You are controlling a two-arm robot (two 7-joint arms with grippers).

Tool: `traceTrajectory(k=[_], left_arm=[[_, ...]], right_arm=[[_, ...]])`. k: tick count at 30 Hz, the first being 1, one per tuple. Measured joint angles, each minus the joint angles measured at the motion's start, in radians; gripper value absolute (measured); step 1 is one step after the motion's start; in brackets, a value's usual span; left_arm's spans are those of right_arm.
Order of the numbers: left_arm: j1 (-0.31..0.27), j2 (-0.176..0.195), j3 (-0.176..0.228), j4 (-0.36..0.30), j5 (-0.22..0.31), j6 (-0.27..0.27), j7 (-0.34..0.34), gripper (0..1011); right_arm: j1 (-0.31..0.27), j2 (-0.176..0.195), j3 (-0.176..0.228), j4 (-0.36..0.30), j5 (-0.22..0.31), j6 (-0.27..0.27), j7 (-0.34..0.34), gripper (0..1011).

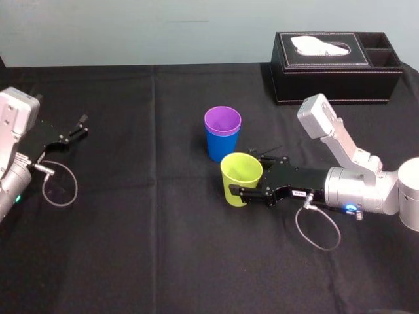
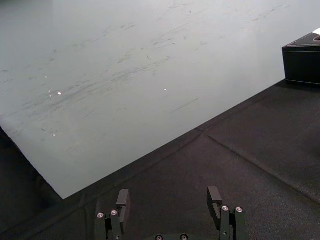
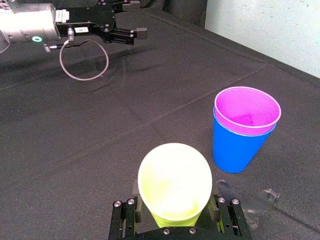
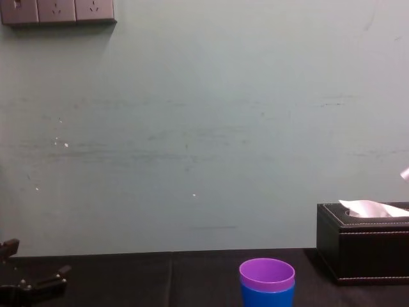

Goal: Stack the three plastic cups sequentially using one hand.

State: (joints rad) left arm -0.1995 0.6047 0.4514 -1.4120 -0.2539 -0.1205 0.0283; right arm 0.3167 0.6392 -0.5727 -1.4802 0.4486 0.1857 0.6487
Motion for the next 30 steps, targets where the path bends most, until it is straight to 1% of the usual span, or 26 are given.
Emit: traceTrajectory(k=[8, 14, 22, 28, 30], left_arm=[[0.000, 0.000, 0.000, 0.000, 0.000, 0.000, 0.000, 1010], [0.000, 0.000, 0.000, 0.000, 0.000, 0.000, 0.000, 1010], [0.000, 0.000, 0.000, 0.000, 0.000, 0.000, 0.000, 1010], [0.000, 0.000, 0.000, 0.000, 0.000, 0.000, 0.000, 1010], [0.000, 0.000, 0.000, 0.000, 0.000, 0.000, 0.000, 1010]], right_arm=[[0.000, 0.000, 0.000, 0.000, 0.000, 0.000, 0.000, 738], [-0.017, 0.018, 0.013, -0.032, 0.011, 0.000, 0.000, 738], [-0.046, 0.063, 0.049, -0.130, 0.043, 0.015, -0.013, 738], [-0.050, 0.094, 0.079, -0.209, 0.066, 0.045, -0.038, 738], [-0.047, 0.098, 0.086, -0.224, 0.072, 0.052, -0.045, 738]])
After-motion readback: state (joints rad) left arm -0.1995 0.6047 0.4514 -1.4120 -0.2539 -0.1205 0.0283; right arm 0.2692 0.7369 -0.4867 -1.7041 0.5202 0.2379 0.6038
